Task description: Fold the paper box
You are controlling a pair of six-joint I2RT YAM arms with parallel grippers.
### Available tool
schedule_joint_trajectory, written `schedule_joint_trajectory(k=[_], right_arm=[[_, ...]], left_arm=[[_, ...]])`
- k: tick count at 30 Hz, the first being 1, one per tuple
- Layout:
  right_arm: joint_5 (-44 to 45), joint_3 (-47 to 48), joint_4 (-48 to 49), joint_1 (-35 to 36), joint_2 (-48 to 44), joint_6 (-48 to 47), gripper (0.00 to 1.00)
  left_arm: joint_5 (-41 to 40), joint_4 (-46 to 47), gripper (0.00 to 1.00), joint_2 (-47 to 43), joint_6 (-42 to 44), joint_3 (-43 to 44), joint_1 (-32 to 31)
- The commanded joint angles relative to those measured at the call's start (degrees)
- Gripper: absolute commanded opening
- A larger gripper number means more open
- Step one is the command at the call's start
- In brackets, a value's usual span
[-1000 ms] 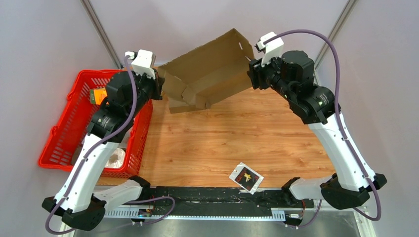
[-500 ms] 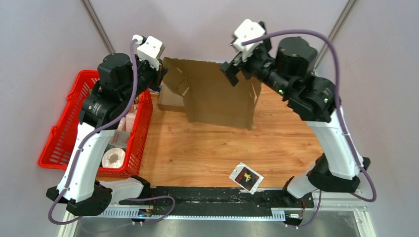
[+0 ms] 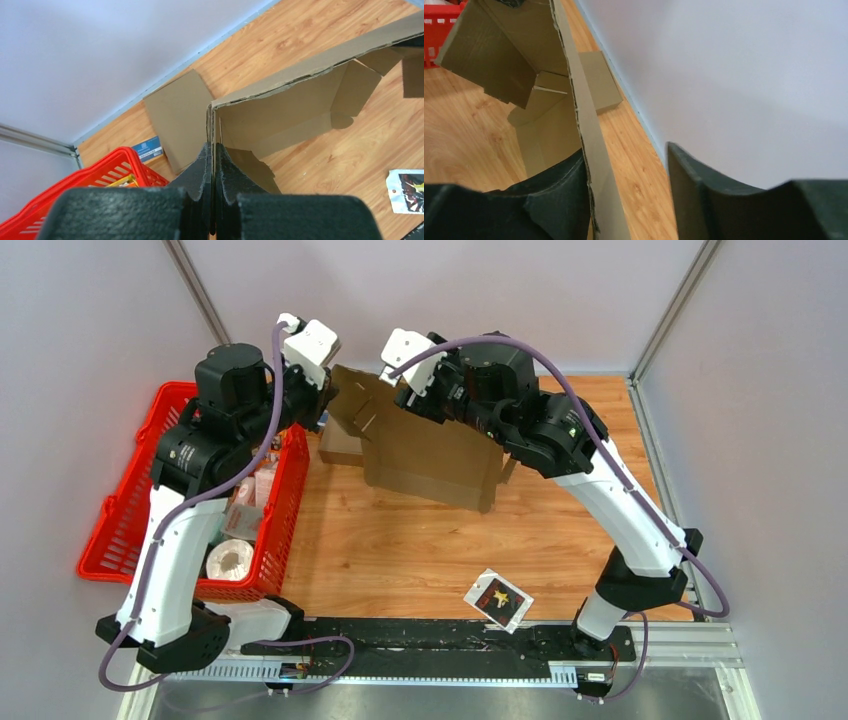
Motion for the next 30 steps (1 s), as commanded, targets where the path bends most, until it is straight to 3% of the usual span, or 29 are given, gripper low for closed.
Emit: schedule_joint_trajectory(k=[1,4,5,8,12,17,19,20,22,25,26,27,30], right_arm=[[2.0,1.0,1.8,0.5,-1.1,-0.3,0.49],[2.2,0.2,1.5,0.4,-1.3,-0.1,0.28],[2.3,-0.2,1.5,0.4,-1.4,0.0,0.24],[2.1,-0.9,1.5,0.3,-1.6,0.3,0.15],[0.1,-2.4,1.6,-0.2,-2.9,1.3,0.1],[-2.5,-6.3,2.2,-3.1,-6.5,4.3,0.05],[-3.6,-11.6,3.6,-5.3,-7.9,7.1,0.16],[-4.6,-14.0,4.1,-8.8,-8.8,11.2,0.34],[-9.0,-17.1,4.6,-13.5,-8.7,16.5,0.44],[-17.9,-24.5,8.6,-25.4,-7.9,27.3,0.77],[-18.8,-27.8,10.2,-30.7,-7.8,30.0,0.94],[-23.5,-29.5,13.2,-33.0,-6.7,32.7,0.99],[-33.0,-31.6,18.8,-41.1,-1.4,36.3,1.0]], left_arm=[[2.0,0.9,0.04,0.3,-0.6,2.2,0.0],[2.9,2.8,0.2,-0.3,-5.2,1.8,0.0],[3.7,3.7,0.32,-0.8,-7.0,0.6,0.0],[6.0,8.7,0.45,-2.4,-13.8,-2.5,0.0],[6.4,14.7,0.49,-3.0,-19.5,-4.4,0.0],[-1.7,17.2,0.49,-5.0,-20.2,-4.9,0.1],[-0.3,14.8,0.49,-2.7,-20.9,-2.4,0.1],[0.8,11.9,0.49,-1.8,-21.4,-2.0,0.1],[1.0,10.5,0.49,-0.1,-24.2,-4.7,0.0],[5.4,15.5,0.47,-0.2,-28.9,-15.9,0.0],[8.9,20.9,0.48,-0.2,-30.1,-19.0,0.0],[10.7,23.6,0.48,-0.1,-32.7,-22.1,0.1],[18.6,30.1,0.47,4.0,-36.5,-28.6,-0.1]])
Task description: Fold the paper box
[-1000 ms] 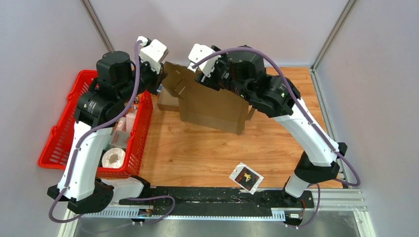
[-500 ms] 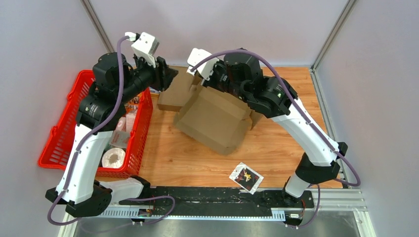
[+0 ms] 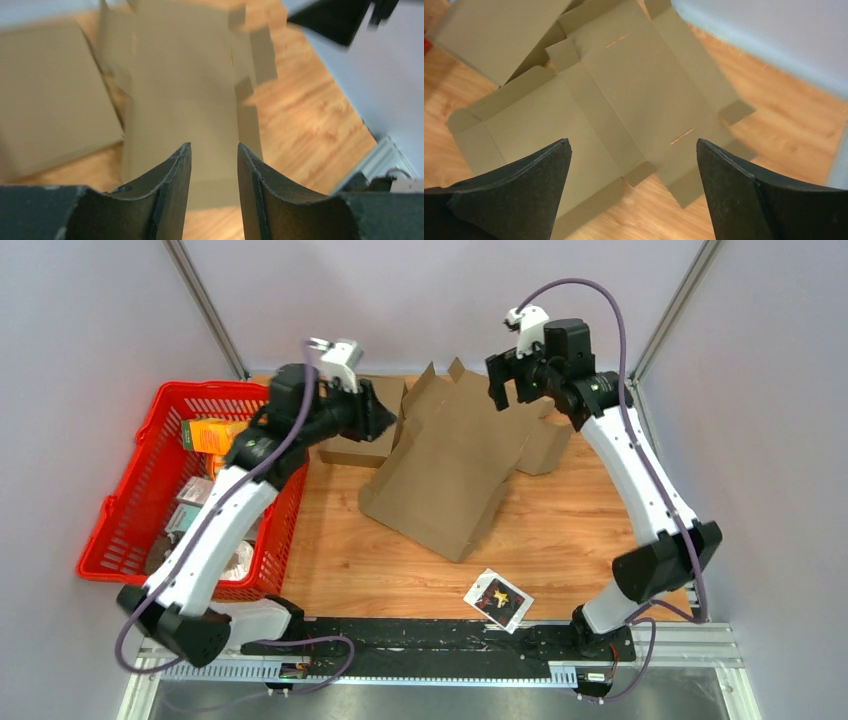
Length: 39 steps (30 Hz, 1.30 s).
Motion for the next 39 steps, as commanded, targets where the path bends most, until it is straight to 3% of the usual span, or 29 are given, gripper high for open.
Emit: schedule_joint_trajectory(k=[1,6,8,14,19,21,27,28,33,39], right_arm=[[-15.7,-2.4,10.7,-9.6,7.5,15.6,1.0],[-5.4,5.9,8.2,-19.2,19.4,25.3,1.0],[-5.4,8.7,5.6,-23.2,25.6,31.7,1.0],[-19.1,10.5,11.6,-31.5,36.0,37.6,1.0],[-22.3,11.1,16.5,-32.6,39.9,36.6,0.98],[-23.7,12.8,17.9,-32.6,42.4,36.2,0.79],[-25.6,15.5,20.7,-32.6,46.8,38.0,0.57],[-25.6,16.0,20.8,-32.6,47.7,38.2,0.5],[-24.5,20.5,19.4,-32.5,51.1,38.2,0.44],[-19.8,25.8,13.8,-32.2,54.2,37.3,0.43]], left_arm=[[12.7,10.3,0.44,8.1,-8.5,-8.1,-0.7],[3.8,8.6,0.44,15.0,-4.3,-9.4,-7.5],[1.5,10.1,0.45,17.4,-4.0,-10.6,-9.7],[-2.6,15.4,0.48,22.1,-1.7,-10.9,-14.2],[-7.3,11.8,0.49,33.3,2.1,1.0,-19.1],[-8.5,11.6,0.49,37.6,2.4,4.0,-20.4],[-15.0,10.4,0.5,48.1,2.7,15.6,-22.1],[-16.9,8.6,0.5,49.5,3.3,19.7,-22.3],[-18.3,0.2,0.49,59.3,3.4,35.2,-22.7],[-18.7,-0.8,0.48,57.0,1.4,34.1,-22.0]])
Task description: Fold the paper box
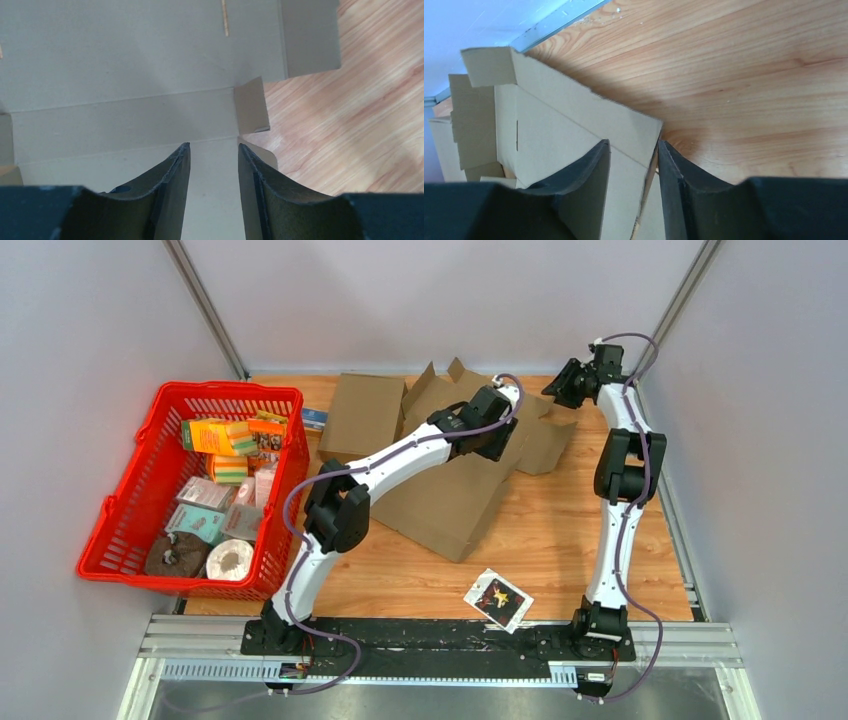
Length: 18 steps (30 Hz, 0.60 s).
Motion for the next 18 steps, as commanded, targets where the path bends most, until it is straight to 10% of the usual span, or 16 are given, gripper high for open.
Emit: schedule_joint_trajectory(k=[1,7,18], right_arm=[[3.9,5.5,-3.2,0.3,1.3,-0.8,0.52],[6.5,4.1,-3.9,1.2,1.2,-0.7,0.51],[7.7,3.7,-1.3,4.5,-4.0,-1.1,0.07]], left_arm=[[-1.4,-3.6,0.48,-3.1,-1.1,1.2,0.7],[-1.7,-4.7,0.48,-9.3,-1.7,-4.0,2.8],[2.3,-7.8,0.51,-20.5,-3.4,-7.3,13.3]])
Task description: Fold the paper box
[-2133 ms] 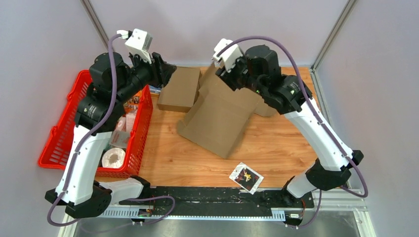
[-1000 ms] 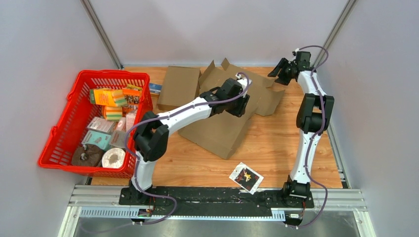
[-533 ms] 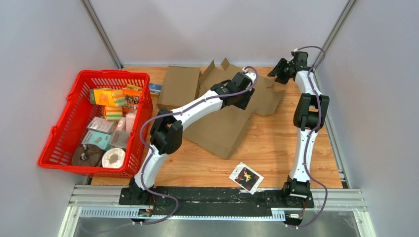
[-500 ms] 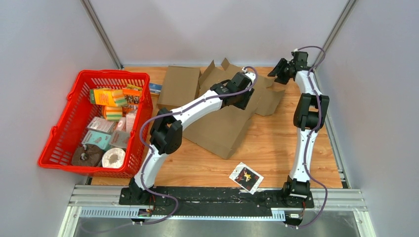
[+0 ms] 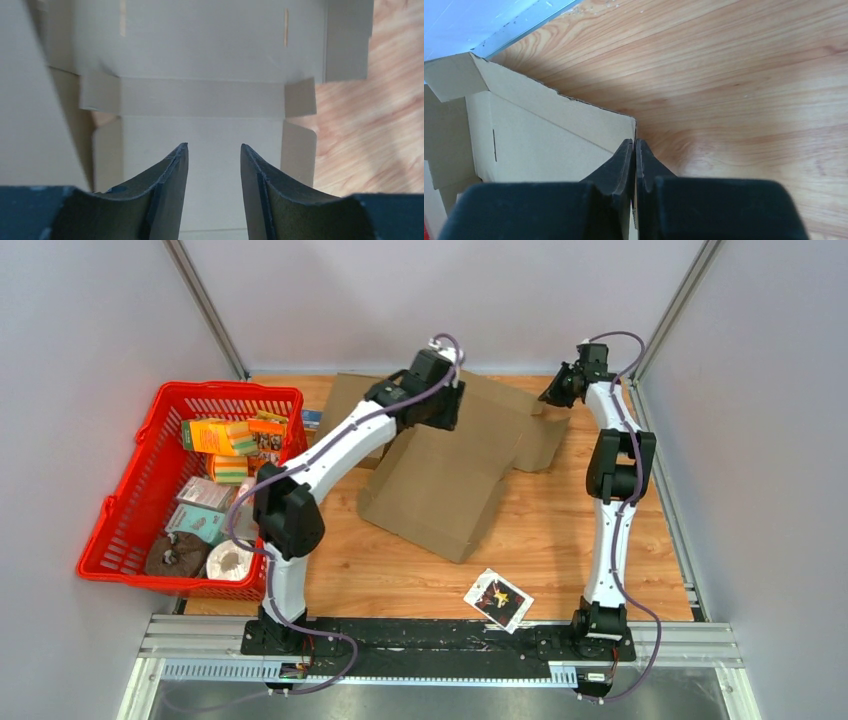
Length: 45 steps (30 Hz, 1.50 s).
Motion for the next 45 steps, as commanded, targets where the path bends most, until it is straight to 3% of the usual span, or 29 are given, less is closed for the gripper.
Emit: schedule_joint_trajectory(k=[1,8,13,20,22,25,27,28,31,45], right_arm=[[0.7,-1.8,2.8,1.6,-8.3,-0.9,0.03],[-5.4,-15.0,8.6,1.6,-26.6,-2.8,0.0],[-9.5,-20.1,6.5,1.6,-37.4,-5.9,0.0],[-13.2,-31.5,8.1,1.6,-50.6,-5.2,0.0],[-14.7,-33.3,8.2,1.6,-52.3,-5.1,0.0],[-16.8,-35.0,7.7,1.6,-54.8,-6.1,0.0],[-17.4,-35.9,7.6,1.6,-56.9,-7.4,0.0],[-17.7,-36.6,7.5,1.6,-57.7,-7.8,0.0],[-17.8,-37.4,7.3,1.6,-59.6,-8.5,0.0],[-22.0,-41.7,8.8,1.6,-66.7,-7.5,0.0]], left_arm=[[3.8,-0.5,0.51,-7.6,-0.9,-0.4,6.9],[8.3,0.7,0.52,-13.2,2.0,-0.3,13.6],[10.0,2.2,0.52,-14.3,6.7,3.1,14.6],[7.5,17.0,0.58,-15.9,17.2,-3.2,14.6],[7.7,21.3,0.64,-15.0,20.1,-4.0,14.6],[9.7,18.3,0.67,-10.4,21.4,2.1,14.8],[13.5,11.8,0.68,-4.8,19.8,11.3,16.2],[20.7,10.5,0.69,-3.0,17.6,13.9,17.1],[33.2,13.4,0.72,1.9,11.0,18.5,20.1],[37.7,32.1,0.75,9.0,2.0,16.6,20.7]])
